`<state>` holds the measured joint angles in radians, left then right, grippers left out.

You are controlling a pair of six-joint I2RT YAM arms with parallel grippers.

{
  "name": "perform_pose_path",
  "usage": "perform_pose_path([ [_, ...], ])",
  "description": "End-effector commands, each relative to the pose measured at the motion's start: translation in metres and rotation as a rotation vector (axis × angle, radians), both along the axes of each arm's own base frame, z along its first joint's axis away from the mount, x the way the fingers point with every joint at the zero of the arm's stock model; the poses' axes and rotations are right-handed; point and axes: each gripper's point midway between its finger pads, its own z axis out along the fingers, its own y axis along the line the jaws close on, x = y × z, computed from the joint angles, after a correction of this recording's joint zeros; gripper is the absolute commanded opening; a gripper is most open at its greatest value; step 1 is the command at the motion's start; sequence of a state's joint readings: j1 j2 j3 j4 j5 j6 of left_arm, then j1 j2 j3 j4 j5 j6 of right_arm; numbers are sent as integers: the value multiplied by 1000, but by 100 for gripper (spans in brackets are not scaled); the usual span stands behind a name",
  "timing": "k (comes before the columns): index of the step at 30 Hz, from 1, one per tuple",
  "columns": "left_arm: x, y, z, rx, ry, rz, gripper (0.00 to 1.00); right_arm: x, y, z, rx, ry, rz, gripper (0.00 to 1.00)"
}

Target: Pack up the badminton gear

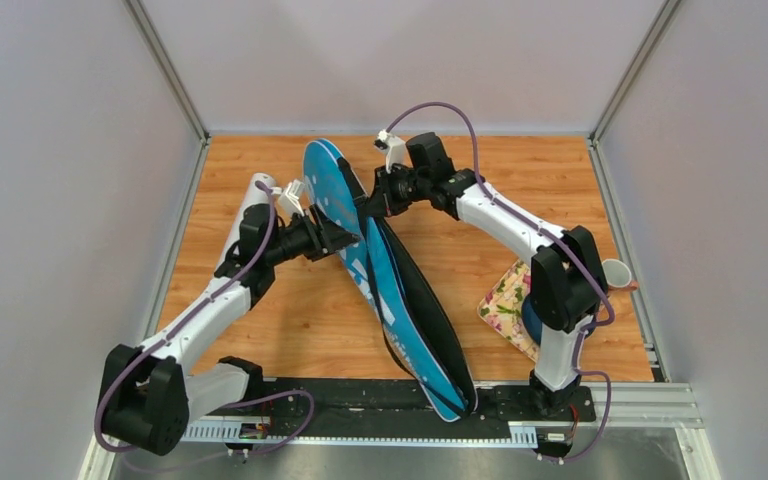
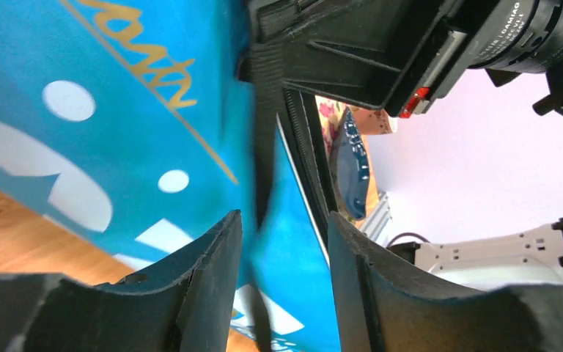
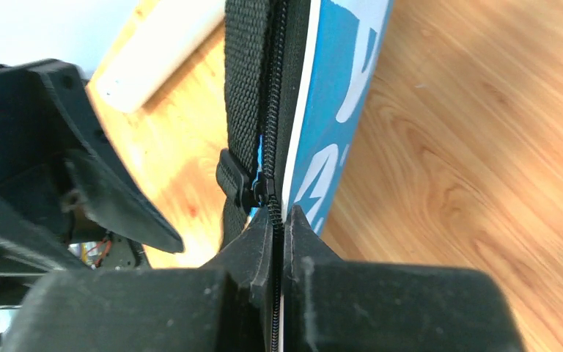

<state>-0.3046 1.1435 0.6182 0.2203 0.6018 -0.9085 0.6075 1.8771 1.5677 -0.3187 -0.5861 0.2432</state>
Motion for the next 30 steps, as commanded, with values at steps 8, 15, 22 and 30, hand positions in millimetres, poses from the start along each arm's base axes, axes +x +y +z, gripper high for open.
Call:
perform_pose_path([
  [8, -17, 0, -4, 72, -121, -42, 59, -3, -12, 41, -4, -159, -50, 0],
  [15, 25, 20, 18, 191, -158, 140, 67, -11, -15, 38, -31, -183, 16, 0],
  [22, 74, 34, 42, 55, 228, 287, 68, -11, -21, 25, -152, -246, 69, 0],
  [30, 100, 46, 42, 62, 466, 473, 74, -20, -13, 29, -182, -303, 86, 0],
])
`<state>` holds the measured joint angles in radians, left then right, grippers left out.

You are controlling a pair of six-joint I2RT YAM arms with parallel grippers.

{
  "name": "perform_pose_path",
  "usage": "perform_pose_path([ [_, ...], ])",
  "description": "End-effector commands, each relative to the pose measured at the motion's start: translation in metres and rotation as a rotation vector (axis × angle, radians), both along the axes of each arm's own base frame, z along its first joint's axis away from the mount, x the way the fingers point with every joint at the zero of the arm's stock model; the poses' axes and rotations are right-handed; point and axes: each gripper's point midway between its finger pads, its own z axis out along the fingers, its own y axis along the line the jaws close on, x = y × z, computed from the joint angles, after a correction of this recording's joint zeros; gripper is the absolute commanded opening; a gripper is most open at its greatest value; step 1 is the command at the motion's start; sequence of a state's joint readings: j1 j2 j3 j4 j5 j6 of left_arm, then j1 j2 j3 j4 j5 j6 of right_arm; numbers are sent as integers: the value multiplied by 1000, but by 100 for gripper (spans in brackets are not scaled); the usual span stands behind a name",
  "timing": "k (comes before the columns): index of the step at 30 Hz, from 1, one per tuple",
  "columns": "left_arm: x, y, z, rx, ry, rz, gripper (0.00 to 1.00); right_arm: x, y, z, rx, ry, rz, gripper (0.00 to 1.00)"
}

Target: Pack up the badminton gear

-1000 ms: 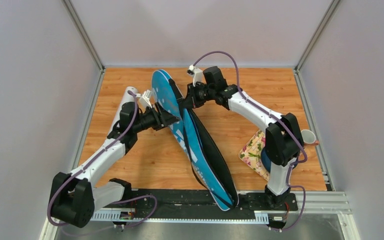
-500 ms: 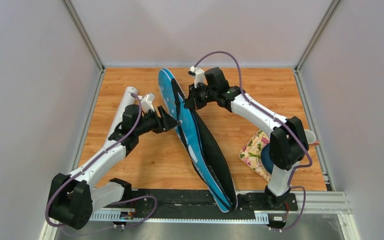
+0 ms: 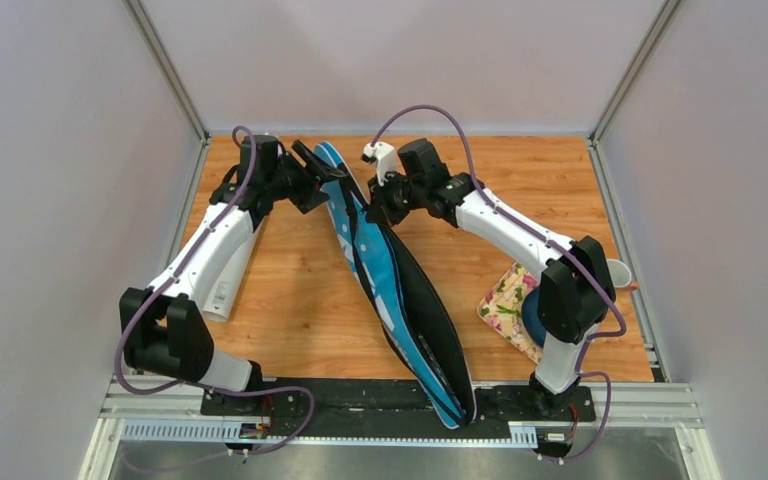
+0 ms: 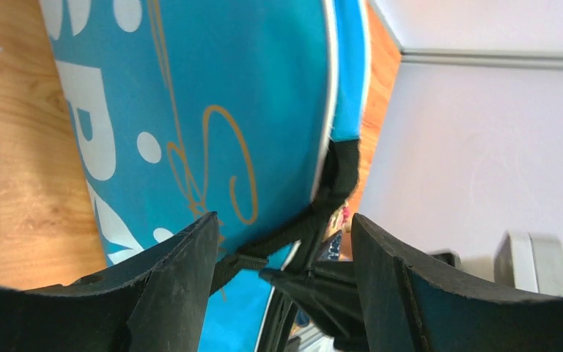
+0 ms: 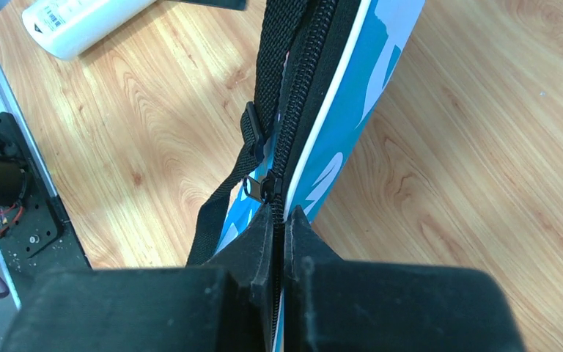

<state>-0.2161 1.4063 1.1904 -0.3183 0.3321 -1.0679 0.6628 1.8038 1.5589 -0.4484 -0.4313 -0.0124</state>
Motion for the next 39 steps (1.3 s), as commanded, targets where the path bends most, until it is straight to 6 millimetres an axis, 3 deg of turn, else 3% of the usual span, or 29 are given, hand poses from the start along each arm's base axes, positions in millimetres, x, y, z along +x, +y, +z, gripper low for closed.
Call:
perform_pose_path([
  [1, -1, 5, -11, -3, 181, 99, 75, -8, 3, 30, -3, -95, 43, 0],
  [9, 5, 1, -13, 98, 202, 155, 82, -12, 7, 35, -53, -144, 75, 0],
  [11, 6, -1, -17, 119, 222, 169, 82, -15, 9, 38, -56, -161, 89, 0],
  [16, 10, -9, -5, 134, 160, 176, 82, -17, 13, 44, -55, -173, 103, 0],
  [19, 7, -5, -12, 166, 182, 199, 79, -18, 13, 46, -56, -180, 104, 0],
  [22, 4, -3, -23, 173, 220, 208, 52, -19, 13, 47, -54, -179, 105, 0],
  [23, 3, -4, -26, 172, 223, 206, 31, -20, 12, 46, -58, -176, 105, 0],
  [25, 8, 4, -27, 194, 200, 241, 16, -20, 10, 44, -62, -165, 91, 1],
  [27, 9, 5, -27, 206, 197, 243, 0, -15, 3, 42, -83, -148, 24, 8],
  [28, 7, 7, -29, 214, 213, 253, 0, -14, 2, 43, -70, -96, -40, 19],
  [30, 7, 8, -28, 215, 226, 264, 0, -16, -8, 49, -72, -1, -164, 29],
  [32, 6, 9, -26, 218, 237, 273, 0, -32, -16, 56, -47, 143, -268, 54],
  [33, 5, 10, -26, 220, 248, 278, 0, -39, -20, 53, -36, 191, -303, 59],
  [34, 3, 12, -26, 228, 260, 284, 0, -51, -23, 71, 22, 217, -316, 66],
  [35, 5, 12, -21, 225, 253, 285, 0, -57, -18, 81, 92, 259, -330, 70],
  [36, 4, 12, -21, 225, 261, 289, 0, -68, -17, 77, 117, 318, -323, 72],
  [37, 4, 11, -21, 220, 265, 290, 0, -75, -21, 92, 175, 322, -339, 72],
  [39, 4, 10, -19, 212, 264, 287, 0, -83, -8, 112, 315, 376, -342, 72],
])
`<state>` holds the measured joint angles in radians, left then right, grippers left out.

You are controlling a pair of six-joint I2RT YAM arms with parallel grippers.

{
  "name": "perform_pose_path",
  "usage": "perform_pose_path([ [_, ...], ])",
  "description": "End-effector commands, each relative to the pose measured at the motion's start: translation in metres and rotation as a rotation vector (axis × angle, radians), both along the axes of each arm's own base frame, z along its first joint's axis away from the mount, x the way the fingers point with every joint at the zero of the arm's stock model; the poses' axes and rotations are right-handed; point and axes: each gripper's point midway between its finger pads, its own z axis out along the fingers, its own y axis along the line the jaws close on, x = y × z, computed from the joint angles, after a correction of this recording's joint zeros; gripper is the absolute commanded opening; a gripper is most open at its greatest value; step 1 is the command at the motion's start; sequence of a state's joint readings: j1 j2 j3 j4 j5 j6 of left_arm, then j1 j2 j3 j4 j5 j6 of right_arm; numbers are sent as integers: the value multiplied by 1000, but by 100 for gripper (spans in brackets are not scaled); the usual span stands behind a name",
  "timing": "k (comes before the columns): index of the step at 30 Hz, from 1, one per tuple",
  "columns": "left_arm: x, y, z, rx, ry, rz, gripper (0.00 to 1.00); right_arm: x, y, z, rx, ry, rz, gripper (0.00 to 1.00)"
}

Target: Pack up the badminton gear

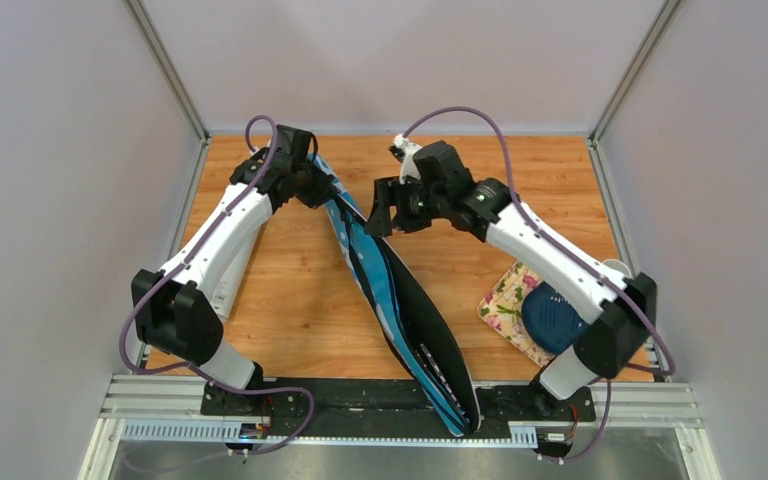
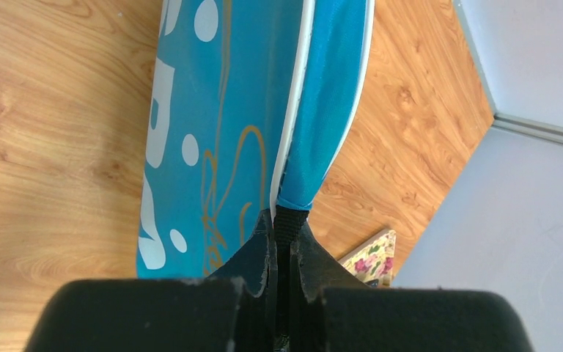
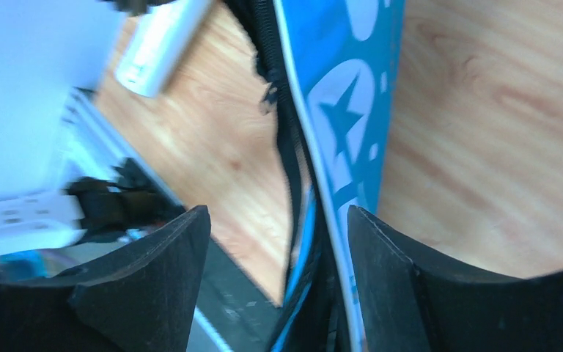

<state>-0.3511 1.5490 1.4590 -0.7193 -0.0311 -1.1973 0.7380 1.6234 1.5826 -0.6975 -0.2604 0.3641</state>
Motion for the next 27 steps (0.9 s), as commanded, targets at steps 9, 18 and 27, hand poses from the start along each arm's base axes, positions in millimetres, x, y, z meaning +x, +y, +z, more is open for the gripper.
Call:
perform_pose_path([
  [9, -2, 5, 0, -24, 44, 66, 0, -15, 58, 30, 468, 162, -140, 38],
  [18, -7, 5, -3, -42, 63, 83, 0, 16, 55, -15, 400, 119, -280, 42],
  [27, -7, 6, -5, -58, 67, 97, 0, 43, 60, -12, 468, 96, -396, 40],
])
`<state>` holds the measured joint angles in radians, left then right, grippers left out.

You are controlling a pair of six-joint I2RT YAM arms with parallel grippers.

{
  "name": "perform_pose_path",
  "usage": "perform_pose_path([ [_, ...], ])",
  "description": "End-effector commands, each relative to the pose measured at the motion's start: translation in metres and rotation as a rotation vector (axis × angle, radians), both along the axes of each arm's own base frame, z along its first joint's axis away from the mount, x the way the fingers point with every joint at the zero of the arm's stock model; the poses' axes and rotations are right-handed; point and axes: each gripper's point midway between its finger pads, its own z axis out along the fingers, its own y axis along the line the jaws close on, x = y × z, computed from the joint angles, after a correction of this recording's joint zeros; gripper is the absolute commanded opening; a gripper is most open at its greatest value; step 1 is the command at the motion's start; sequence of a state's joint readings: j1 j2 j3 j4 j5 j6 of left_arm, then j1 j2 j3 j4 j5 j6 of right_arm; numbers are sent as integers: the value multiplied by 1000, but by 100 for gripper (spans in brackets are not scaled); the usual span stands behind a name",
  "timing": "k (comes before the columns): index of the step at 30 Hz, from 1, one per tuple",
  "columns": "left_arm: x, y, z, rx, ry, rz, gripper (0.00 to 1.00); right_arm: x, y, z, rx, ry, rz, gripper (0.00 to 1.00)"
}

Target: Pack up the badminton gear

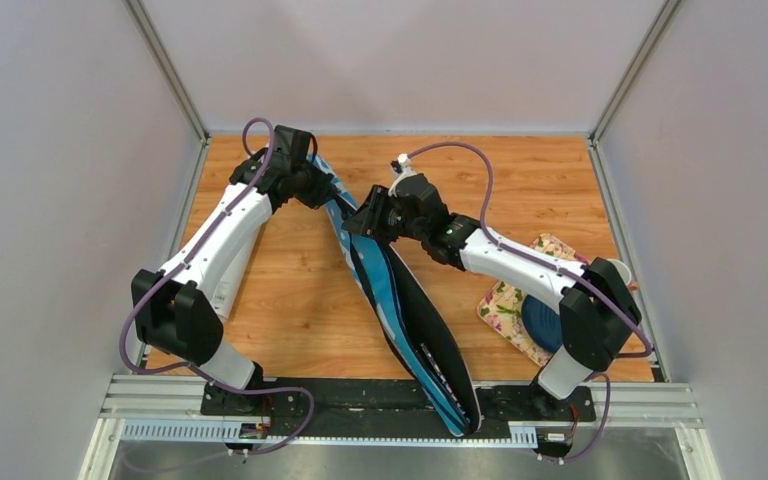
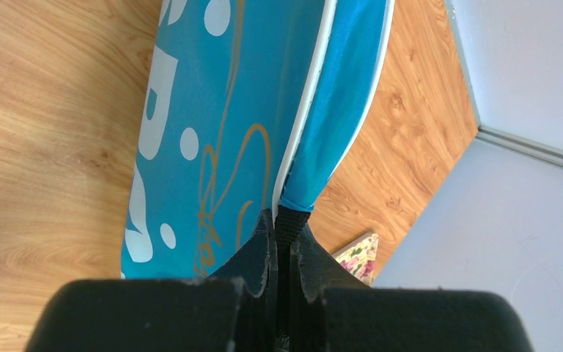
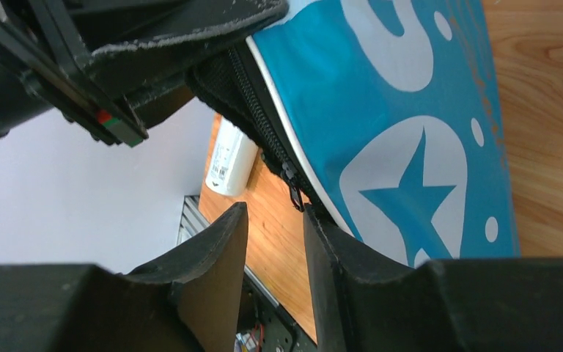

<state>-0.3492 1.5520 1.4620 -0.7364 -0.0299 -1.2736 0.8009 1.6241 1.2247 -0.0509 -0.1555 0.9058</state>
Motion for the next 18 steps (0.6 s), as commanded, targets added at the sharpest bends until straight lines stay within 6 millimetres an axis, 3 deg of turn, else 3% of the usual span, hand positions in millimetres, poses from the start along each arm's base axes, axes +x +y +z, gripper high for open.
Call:
perform_pose_path([
  [1, -7, 6, -3, -13, 33, 39, 0, 29, 3, 16, 46, -47, -117, 39],
  [4, -7, 7, -2, -13, 27, 43, 0, 35, 5, 16, 44, -43, -139, 37],
  [9, -7, 9, -2, -10, 27, 52, 0, 42, -9, 8, -11, -16, -234, 31],
  [18, -9, 14, -6, -5, 22, 74, 0, 46, -30, -5, -27, 53, -383, 42],
])
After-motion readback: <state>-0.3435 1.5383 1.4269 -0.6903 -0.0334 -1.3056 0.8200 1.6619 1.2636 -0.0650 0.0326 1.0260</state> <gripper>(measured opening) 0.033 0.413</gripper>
